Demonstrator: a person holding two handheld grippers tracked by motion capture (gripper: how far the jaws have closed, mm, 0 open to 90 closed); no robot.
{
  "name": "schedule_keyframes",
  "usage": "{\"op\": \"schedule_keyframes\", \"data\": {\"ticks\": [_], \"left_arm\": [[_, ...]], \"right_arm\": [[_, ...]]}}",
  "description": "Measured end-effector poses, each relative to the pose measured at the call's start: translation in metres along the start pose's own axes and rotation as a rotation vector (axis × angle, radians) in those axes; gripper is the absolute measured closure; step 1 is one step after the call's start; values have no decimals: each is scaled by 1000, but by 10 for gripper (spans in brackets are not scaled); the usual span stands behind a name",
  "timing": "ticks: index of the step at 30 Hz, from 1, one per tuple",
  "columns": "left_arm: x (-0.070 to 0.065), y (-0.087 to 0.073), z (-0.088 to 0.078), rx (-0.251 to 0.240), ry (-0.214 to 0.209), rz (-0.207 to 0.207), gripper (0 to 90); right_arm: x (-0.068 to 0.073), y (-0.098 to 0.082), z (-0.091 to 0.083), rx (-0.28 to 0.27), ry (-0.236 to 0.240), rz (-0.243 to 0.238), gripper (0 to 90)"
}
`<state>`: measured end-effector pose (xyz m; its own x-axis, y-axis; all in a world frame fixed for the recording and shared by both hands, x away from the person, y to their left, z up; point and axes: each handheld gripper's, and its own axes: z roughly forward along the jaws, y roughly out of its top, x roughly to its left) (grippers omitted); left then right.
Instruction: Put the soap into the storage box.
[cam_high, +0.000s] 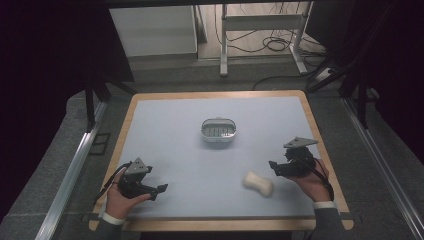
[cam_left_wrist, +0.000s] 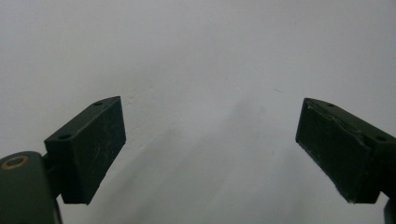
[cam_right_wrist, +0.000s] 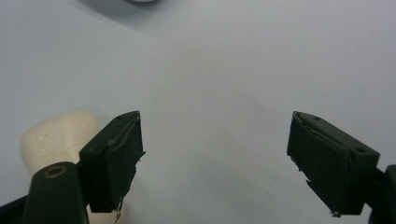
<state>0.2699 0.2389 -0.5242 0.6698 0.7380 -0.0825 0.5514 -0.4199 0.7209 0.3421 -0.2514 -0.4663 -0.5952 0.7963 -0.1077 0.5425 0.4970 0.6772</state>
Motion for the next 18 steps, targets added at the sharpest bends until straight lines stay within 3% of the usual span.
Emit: {"op": "schedule_keyframes", "data": {"ticks": [6,12,18], "left_arm": [[0,0,0,4,1,3,88],[0,0,1,5,0,4,88],[0,0,1,9,0,8,88]], "right_arm": [[16,8,1,54,33,-62,187],[23,10,2,74,23,-89,183],[33,13,0,104,76,-122,194]]}}
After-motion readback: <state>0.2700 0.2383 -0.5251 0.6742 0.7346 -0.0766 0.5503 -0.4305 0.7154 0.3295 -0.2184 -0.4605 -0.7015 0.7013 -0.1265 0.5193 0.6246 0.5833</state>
